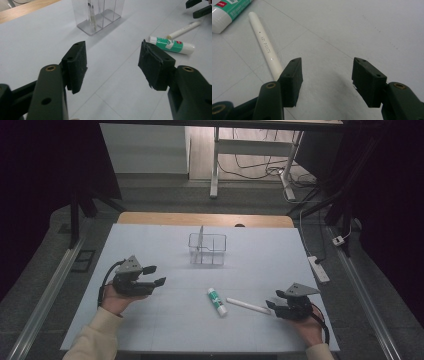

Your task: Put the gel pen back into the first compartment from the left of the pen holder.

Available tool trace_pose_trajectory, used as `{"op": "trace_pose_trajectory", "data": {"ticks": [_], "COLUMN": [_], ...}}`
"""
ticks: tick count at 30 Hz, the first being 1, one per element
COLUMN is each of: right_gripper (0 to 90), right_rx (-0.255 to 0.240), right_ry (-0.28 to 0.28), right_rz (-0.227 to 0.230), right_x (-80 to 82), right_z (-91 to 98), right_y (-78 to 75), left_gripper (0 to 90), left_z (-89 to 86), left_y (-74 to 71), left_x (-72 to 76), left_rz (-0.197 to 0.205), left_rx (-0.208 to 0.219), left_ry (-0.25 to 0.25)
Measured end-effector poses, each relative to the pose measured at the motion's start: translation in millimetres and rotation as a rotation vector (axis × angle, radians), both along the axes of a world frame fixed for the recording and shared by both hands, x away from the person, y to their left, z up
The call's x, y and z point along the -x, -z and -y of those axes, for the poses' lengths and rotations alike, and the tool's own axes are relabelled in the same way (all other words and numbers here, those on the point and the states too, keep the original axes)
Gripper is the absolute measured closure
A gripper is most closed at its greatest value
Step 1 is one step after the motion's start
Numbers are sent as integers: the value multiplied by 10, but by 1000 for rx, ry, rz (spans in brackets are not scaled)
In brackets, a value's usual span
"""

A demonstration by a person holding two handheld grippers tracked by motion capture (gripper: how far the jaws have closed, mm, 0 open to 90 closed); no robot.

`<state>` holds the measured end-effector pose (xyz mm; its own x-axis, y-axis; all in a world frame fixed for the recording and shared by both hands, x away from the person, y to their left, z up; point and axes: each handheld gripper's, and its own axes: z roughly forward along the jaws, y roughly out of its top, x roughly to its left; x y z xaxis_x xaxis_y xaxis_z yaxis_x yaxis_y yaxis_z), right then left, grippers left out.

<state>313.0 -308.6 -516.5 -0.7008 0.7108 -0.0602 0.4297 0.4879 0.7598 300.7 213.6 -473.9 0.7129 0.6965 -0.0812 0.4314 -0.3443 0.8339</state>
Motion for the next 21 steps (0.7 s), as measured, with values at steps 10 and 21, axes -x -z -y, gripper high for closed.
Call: {"op": "trace_pose_trajectory", "data": {"ticks": [10,21], "right_gripper": [410,411], "right_rx": [0,0], "right_ry": [7,5], "right_rz": [7,15], "right_x": [1,3], "right_z": [27,30], "right_y": [-9,-32], "left_gripper": [396,396], "left_z": [-155,-249], "left_y": [88,201], "left_x": [249,491], "left_rz": [-13,-20], "left_rx": [-18,-15], "left_ry": [-23,-44]}}
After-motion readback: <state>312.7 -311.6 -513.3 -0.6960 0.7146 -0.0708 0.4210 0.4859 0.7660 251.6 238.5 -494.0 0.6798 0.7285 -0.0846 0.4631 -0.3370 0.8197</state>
